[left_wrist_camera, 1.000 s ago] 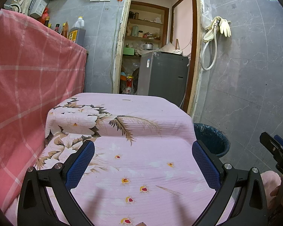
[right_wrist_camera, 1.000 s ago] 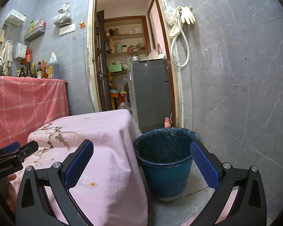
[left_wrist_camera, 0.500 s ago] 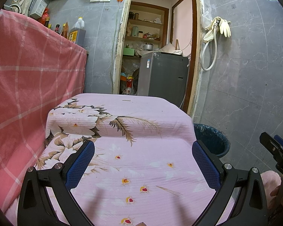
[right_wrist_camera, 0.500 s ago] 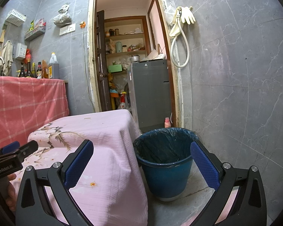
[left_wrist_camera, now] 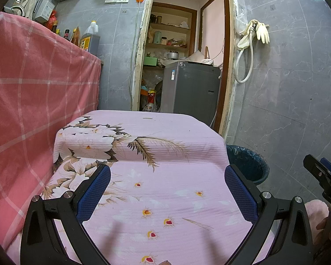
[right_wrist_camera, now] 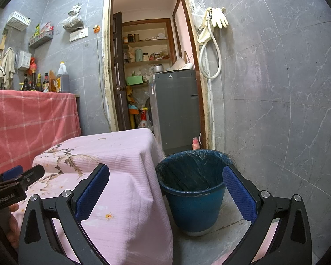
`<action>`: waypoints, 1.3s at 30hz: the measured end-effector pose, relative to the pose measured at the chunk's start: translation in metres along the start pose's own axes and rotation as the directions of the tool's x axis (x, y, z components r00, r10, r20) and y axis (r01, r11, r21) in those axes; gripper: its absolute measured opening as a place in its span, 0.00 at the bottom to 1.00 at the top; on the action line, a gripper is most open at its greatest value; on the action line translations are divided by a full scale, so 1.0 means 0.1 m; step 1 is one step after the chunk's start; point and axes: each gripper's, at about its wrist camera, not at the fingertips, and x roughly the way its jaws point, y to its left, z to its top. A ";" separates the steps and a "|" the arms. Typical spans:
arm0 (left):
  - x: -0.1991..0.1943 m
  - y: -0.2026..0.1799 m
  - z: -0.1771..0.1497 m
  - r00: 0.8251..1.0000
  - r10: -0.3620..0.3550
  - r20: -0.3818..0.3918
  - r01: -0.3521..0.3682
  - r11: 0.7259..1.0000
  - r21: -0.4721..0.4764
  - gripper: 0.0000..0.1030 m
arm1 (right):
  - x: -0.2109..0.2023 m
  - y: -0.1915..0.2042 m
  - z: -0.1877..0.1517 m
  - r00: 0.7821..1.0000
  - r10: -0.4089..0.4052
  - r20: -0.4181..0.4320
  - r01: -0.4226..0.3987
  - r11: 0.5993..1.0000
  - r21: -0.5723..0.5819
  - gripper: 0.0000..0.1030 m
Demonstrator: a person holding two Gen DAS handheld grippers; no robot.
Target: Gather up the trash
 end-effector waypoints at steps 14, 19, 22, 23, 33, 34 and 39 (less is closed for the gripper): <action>0.00 0.01 0.00 1.000 0.000 0.001 0.000 1.000 0.001 0.98 | 0.00 0.00 0.00 1.000 0.000 0.001 0.000 1.000 0.001 1.00; 0.00 0.01 -0.01 1.000 -0.001 0.000 0.001 1.000 0.001 0.98 | -0.01 0.01 0.00 1.000 0.000 0.000 0.000 1.000 0.002 1.00; -0.01 0.01 0.00 1.000 -0.004 -0.001 0.004 1.000 0.002 0.98 | 0.00 0.00 0.00 1.000 0.000 0.000 0.000 1.000 0.001 1.00; -0.01 0.01 0.01 1.000 -0.004 -0.001 0.004 1.000 0.003 0.98 | 0.00 0.00 0.00 1.000 0.000 0.000 0.000 1.000 0.002 1.00; 0.00 0.02 0.03 1.000 -0.004 -0.001 0.004 1.000 0.004 0.98 | 0.00 0.01 0.01 1.000 0.000 -0.001 0.000 1.000 0.002 1.00; 0.00 0.03 0.04 1.000 -0.003 -0.002 0.003 1.000 0.004 0.98 | -0.01 0.01 0.01 1.000 -0.001 -0.001 0.001 1.000 0.002 1.00; 0.00 0.03 0.03 1.000 -0.006 0.000 0.006 1.000 0.006 0.98 | -0.01 0.02 0.00 1.000 -0.001 -0.001 0.001 1.000 0.003 1.00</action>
